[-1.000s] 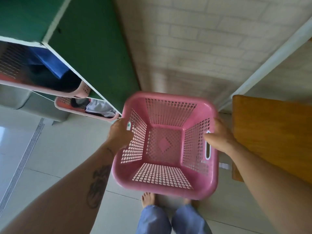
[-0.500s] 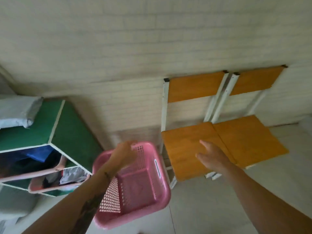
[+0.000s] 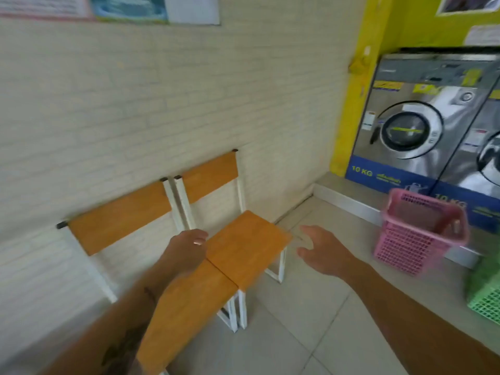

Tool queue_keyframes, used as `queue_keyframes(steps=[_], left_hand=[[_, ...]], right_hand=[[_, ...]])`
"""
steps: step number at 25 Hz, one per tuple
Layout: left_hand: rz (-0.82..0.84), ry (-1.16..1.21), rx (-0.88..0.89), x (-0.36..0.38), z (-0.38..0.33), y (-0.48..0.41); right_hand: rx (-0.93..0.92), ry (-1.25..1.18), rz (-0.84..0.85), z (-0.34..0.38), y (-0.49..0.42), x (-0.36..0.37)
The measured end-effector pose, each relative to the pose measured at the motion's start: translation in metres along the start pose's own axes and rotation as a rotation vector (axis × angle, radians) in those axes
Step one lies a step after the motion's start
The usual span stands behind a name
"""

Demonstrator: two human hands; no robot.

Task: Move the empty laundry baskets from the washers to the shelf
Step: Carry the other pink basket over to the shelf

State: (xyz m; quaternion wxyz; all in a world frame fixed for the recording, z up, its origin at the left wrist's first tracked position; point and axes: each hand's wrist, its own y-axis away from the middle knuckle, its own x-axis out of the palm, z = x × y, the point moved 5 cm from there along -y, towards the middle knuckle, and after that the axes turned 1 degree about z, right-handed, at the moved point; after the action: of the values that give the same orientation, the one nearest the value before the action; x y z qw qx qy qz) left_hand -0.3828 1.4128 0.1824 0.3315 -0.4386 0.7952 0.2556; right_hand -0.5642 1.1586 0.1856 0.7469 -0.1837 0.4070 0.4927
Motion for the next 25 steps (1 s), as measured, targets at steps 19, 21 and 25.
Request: queue_keyframes(steps=[19,21,25], left_hand=[[0.364,-0.044,0.540,0.318,-0.455,-0.286],[0.391,-0.066,0.596,0.346,-0.496,-0.314],[0.470,-0.178,0.682,0.415,-0.575,-0.362]], right_hand=[[0.544,0.081,-0.390,-0.367,-0.106,-0.335],[0.580,0.073,-0.445,-0.384,-0.116,-0.360],[0.657,0.061,-0.480,-0.433,-0.137,-0.407]])
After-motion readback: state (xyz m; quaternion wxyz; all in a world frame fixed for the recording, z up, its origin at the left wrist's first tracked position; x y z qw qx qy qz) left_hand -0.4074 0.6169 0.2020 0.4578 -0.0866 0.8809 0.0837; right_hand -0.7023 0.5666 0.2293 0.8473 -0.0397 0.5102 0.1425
